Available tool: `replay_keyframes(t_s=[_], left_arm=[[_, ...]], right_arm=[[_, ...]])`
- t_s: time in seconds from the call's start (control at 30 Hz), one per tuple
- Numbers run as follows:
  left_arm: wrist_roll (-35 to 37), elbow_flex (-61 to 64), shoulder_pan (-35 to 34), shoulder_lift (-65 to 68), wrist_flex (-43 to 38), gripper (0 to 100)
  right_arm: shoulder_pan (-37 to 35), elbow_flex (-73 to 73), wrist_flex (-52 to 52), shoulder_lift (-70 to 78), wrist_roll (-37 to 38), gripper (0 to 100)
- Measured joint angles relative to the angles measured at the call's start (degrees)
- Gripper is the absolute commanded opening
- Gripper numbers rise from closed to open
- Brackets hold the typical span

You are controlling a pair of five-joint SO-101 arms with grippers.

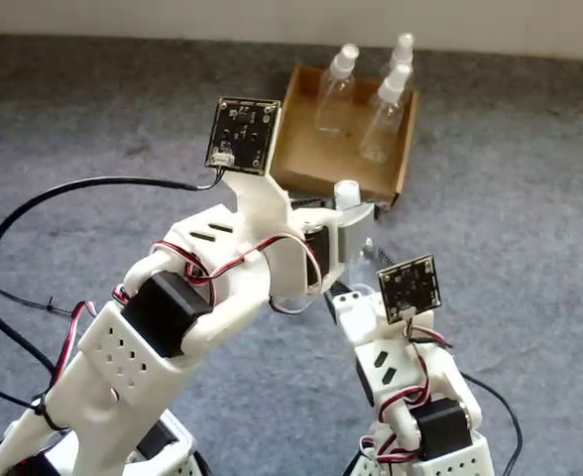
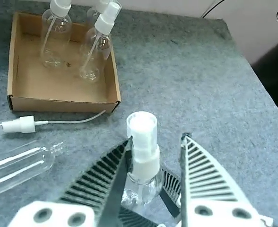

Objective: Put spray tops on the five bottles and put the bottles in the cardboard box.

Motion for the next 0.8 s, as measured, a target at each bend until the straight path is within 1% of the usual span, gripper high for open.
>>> replay_keyframes(t_s=[0.13,0.3,0.37,0.43,0.5,0.53,0.6,0.67,0.8], left_arm=[[-3.87,-3.52,-0.53,-1.76,0.00,16],[-8.88,-10.55,-4.57,-5.71,0.00,16],[-10.73,-11.43,-7.03,-7.03,0.00,16],[-13.27,-11.43,-9.67,-7.30,0.26,16],[-16.35,-11.34,-13.01,-6.77,1.49,16],[-17.93,-11.34,-15.03,-6.77,2.46,16],[-21.27,-12.04,-20.04,-6.77,5.10,16],[-23.91,-13.80,-24.44,-5.89,8.88,16],[-28.04,-22.24,-26.46,1.58,20.22,16]], right_arm=[[0.09,-0.35,0.00,0.00,0.00,0.3],[0.09,-3.25,-1.67,0.00,0.00,0.3],[0.09,-4.84,-4.92,0.00,0.18,0.4],[0.09,-5.54,-10.37,0.00,0.26,0.4],[0.09,-5.98,-16.35,0.18,1.49,0.4],[0.09,-6.77,-17.76,0.70,2.73,0.4],[0.09,-9.58,-16.35,5.27,3.87,0.4],[0.09,-13.01,-13.19,13.10,3.60,0.4],[0.09,-22.59,-9.41,33.05,-0.88,0.4]])
